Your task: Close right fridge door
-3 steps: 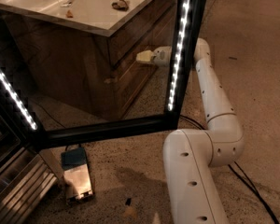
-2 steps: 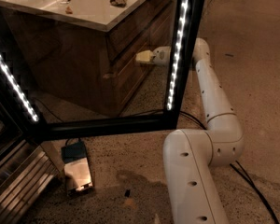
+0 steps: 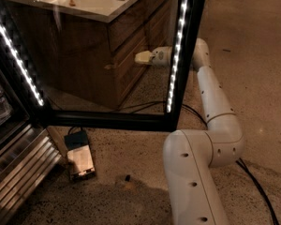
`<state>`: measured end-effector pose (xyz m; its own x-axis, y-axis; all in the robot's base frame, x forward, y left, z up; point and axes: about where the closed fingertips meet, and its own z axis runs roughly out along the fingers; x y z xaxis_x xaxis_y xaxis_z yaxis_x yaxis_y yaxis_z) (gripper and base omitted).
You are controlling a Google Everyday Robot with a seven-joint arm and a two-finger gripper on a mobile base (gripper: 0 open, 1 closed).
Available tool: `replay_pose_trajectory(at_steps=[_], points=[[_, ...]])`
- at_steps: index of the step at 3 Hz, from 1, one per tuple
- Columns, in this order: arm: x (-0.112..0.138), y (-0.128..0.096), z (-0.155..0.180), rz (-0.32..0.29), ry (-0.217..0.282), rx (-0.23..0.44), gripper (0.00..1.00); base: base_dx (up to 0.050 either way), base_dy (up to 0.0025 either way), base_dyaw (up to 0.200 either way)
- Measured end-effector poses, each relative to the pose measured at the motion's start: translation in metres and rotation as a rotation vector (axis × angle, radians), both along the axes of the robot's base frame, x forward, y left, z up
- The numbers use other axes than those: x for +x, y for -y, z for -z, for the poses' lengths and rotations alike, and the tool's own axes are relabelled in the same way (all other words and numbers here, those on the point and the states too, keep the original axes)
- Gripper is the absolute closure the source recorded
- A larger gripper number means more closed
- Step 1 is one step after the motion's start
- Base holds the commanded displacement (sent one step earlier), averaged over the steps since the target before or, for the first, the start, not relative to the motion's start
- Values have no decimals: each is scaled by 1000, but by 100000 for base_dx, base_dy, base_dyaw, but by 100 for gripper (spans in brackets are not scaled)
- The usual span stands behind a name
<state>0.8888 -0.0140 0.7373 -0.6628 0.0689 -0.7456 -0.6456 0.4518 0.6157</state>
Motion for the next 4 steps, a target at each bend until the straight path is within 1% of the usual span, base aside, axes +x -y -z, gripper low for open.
replay_pose_trajectory(at_steps=[1,3,4], points=[[0,0,0,0,0,0,100,-4850,-1,9],[0,0,0,0,0,0,100,-3840,-246,12797],[0,0,0,0,0,0,100,0,0,0]])
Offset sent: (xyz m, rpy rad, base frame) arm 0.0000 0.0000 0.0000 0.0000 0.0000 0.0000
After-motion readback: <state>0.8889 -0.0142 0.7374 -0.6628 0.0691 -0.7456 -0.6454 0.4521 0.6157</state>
